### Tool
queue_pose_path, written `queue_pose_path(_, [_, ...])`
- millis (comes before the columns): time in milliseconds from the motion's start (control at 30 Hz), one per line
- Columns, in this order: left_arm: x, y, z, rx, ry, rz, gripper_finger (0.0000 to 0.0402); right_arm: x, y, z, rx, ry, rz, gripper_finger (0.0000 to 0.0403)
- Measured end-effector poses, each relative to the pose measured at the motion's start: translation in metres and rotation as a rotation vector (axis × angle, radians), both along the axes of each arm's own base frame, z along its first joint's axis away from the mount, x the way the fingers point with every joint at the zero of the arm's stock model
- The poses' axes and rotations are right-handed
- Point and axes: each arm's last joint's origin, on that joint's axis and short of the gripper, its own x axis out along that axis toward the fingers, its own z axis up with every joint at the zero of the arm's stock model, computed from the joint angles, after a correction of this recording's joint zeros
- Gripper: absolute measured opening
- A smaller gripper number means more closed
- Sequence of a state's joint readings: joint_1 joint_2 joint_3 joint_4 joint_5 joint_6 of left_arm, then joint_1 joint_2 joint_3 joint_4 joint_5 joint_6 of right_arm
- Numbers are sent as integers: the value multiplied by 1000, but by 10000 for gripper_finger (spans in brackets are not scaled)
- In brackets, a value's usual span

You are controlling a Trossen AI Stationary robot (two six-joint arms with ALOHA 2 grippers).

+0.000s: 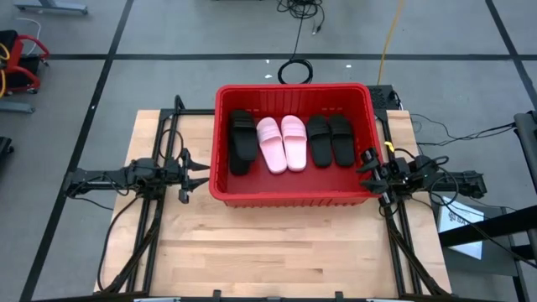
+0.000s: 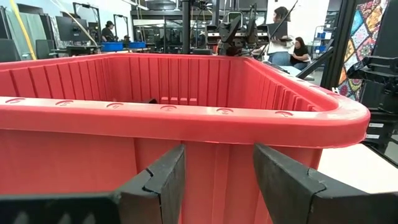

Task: Pick and place slides into bin
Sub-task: Return to home position

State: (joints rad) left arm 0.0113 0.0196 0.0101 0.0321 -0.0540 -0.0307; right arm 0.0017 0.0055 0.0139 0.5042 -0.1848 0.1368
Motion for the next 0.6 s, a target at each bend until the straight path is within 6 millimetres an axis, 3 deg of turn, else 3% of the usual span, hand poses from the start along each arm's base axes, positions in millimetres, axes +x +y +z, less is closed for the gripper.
queue_pose_path(433, [0, 0, 1, 0, -8, 1, 186, -1, 0, 2, -13, -25, -8, 151])
queue_pose_path(600, [0, 0, 1, 0, -12, 0, 186, 0, 0, 1, 78, 6, 42, 151])
